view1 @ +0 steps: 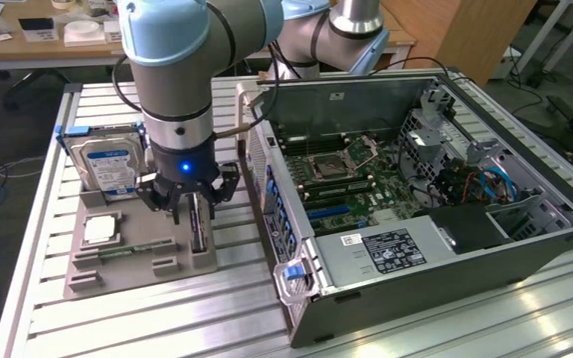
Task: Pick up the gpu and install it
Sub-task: 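Pick up the gpu and move the gpu toward the slot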
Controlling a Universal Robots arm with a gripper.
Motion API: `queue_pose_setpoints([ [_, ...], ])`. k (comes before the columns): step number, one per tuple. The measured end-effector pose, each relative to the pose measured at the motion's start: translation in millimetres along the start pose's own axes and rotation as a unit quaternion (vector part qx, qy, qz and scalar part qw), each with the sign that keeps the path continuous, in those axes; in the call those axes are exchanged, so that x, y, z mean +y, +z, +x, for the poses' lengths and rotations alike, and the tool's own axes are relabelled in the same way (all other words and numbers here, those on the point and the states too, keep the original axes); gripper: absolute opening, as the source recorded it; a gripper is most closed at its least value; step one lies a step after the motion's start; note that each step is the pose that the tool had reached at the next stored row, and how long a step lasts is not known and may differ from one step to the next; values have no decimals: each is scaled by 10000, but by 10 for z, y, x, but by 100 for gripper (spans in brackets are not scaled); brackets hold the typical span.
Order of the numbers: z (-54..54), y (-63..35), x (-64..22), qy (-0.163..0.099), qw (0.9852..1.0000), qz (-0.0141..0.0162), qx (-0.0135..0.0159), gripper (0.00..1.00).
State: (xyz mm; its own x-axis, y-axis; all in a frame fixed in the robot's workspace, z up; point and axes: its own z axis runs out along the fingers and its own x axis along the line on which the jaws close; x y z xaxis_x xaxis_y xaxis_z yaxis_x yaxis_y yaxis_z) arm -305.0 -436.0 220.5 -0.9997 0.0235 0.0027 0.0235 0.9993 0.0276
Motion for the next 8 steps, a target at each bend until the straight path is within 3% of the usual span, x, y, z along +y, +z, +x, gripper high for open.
queue_pose_setpoints([
  [6,0,0,2,0,10000,0,0,59],
  [8,1,2,39,1,10000,0,0,59],
])
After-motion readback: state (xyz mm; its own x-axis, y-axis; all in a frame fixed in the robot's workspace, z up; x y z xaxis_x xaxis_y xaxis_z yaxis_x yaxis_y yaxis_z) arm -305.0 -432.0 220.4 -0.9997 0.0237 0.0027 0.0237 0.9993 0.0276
